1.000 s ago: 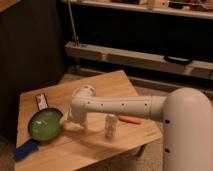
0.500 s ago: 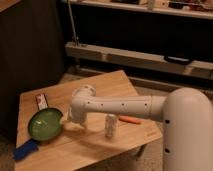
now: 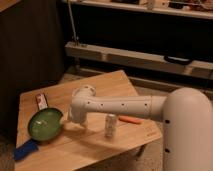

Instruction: Knock the bottle over

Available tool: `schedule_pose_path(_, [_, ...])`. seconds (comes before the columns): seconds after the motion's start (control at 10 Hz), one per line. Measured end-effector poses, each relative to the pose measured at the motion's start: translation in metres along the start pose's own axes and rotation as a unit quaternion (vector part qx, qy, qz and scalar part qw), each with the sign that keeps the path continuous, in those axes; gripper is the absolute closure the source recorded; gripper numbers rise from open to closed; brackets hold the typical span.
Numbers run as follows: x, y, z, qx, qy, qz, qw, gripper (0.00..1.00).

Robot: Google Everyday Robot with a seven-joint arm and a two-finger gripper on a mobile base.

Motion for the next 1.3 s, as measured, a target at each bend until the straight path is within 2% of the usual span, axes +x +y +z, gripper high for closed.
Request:
schedule_pose_path(0.3, [0.001, 0.0, 0.0, -0.001, -0.001, -0.001, 1.0, 0.2])
schedule_pose_path(0.4, [0.002, -0.002, -0.001, 0.002, 0.002, -0.008, 1.0, 0.25])
schedule_pose_path(0.6, [0.008, -0.01, -0.018, 0.007, 0.023, -0.026, 0.9994, 0.45])
schedule_pose_path(0.8, [0.009, -0.026, -0.058, 0.011, 0.046, -0.044, 0.9979, 0.67])
schedule_pose_path(1.1, [0.007, -0.043, -0.133, 0.006, 0.088, -0.053, 0.9947, 0.96])
schedule_pose_path(1.3, [0.0, -0.033, -0.189, 0.006, 0.115, -0.031, 0.9929, 1.0])
